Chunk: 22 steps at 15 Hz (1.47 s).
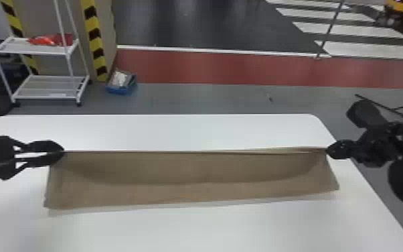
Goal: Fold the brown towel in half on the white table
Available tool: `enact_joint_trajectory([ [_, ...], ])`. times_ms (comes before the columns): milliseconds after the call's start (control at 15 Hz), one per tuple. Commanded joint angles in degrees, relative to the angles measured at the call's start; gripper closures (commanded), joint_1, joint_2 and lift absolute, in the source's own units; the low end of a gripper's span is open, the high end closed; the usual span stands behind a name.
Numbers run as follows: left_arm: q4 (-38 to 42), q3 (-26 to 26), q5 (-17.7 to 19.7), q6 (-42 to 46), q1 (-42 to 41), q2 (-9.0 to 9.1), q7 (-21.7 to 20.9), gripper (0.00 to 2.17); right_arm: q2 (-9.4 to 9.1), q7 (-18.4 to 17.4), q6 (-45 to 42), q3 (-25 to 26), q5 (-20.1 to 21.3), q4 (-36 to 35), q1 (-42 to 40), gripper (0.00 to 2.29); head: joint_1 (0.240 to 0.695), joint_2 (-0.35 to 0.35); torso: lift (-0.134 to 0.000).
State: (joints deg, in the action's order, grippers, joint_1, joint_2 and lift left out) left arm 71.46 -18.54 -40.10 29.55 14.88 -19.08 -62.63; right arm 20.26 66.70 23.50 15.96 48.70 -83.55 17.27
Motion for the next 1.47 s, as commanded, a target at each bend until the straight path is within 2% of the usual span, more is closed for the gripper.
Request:
enact_joint_trajectory([
  [0,0.0,0.25,0.29,-2.26,-0.56,0.27,2.07,0.0,-0.57,-5.26,3.36,-1.28,2.19,1.37,0.48,0.62,0.695,-0.126,-0.126],
  [67,0.0,0.34,0.55,-2.61,-0.56,0.27,2.6,0.0,-0.57,-7.99,6.0,-1.98,2.63,2.16,1.01,0.0,0.695,-0.131,-0.126],
  [133,0.0,0.25,0.73,-2.61,-0.73,0.27,2.77,0.02,-0.66,-10.36,7.05,-2.16,2.63,2.25,1.1,0.0,0.695,-0.138,-0.126],
  [200,0.0,0.17,0.82,-2.61,-0.82,0.27,2.86,0.03,-0.75,-11.06,7.23,-1.89,2.54,2.25,1.1,0.0,0.695,-0.145,-0.126],
  [467,0.17,-1.15,2.75,-3.32,-1.52,0.01,4.27,0.05,-1.19,-11.59,7.93,1.1,-2.2,1.11,0.13,0.06,0.695,-0.152,-0.126],
  [533,0.7,-1.59,4.25,-3.84,-2.05,0.01,4.27,0.05,-1.27,-11.59,9.69,2.41,-5.1,-0.91,-0.57,0.06,0.695,-0.15,-0.126],
  [667,2.9,-4.32,10.13,-6.83,-4.42,-0.08,4.18,0.05,-1.27,-11.5,15.66,6.37,-14.95,-8.47,-4.44,0.05,0.695,-0.147,-0.126],
  [733,4.48,-5.55,14.97,-11.75,-5.57,0.01,4.27,0.06,-1.89,-11.5,18.48,8.39,-20.04,-14.01,-7.25,0.05,0.695,-0.137,-0.126],
  [800,6.06,-6.6,19.45,-16.15,-6.71,0.27,4.71,0.05,-3.73,-11.68,20.59,10.06,-24.17,-18.49,-9.89,0.05,0.695,-0.13,-0.126],
  [867,8.88,-7.74,24.9,-20.72,-8.91,1.24,6.46,0.05,-6.11,-13.52,24.1,11.03,-29.18,-24.82,-13.58,0.05,0.695,-0.117,-0.126],
  [933,12.3,-8.54,29.29,-24.41,-11.63,2.56,9.28,0.05,-8.22,-17.48,26.21,10.68,-32.44,-30.62,-17.53,0.05,0.695,-0.096,-0.126],
  [1000,16.87,-9.15,33.95,-26.52,-15.06,4.93,12.7,0.05,-11.91,-22.93,26.39,9.97,-35.42,-37.04,-22.1,0.05,0.695,-0.073,-0.126],
  [1067,21.09,-9.94,38.26,-26.87,-18.58,7.74,16.4,0.05,-16.48,-28.46,25.68,8.74,-37.53,-42.57,-25.97,0.05,0.695,-0.055,-0.126],
  [1133,24.61,-9.94,42.48,-26.87,-21.83,10.47,20.35,0.06,-20.31,-33.3,22.7,7.16,-39.29,-46.0,-29.13,0.05,0.695,-0.021,-0.126],
  [1200,26.98,-9.77,45.2,-26.87,-24.38,12.58,24.04,0.06,-20.31,-37.87,16.89,4.44,-39.29,-47.58,-32.3,0.06,0.695,-0.001,-0.126],
  [1333,30.85,-9.33,51.09,-26.87,-29.47,17.67,28.35,0.06,-20.31,-49.38,2.31,-3.12,-38.41,-47.67,-39.15,0.06,0.695,0.031,-0.126],
  [1400,31.82,-8.8,52.67,-26.87,-31.14,18.99,29.23,0.06,-20.31,-52.63,-1.56,-5.85,-38.41,-46.97,-41.35,0.06,0.695,0.04,-0.126],
])
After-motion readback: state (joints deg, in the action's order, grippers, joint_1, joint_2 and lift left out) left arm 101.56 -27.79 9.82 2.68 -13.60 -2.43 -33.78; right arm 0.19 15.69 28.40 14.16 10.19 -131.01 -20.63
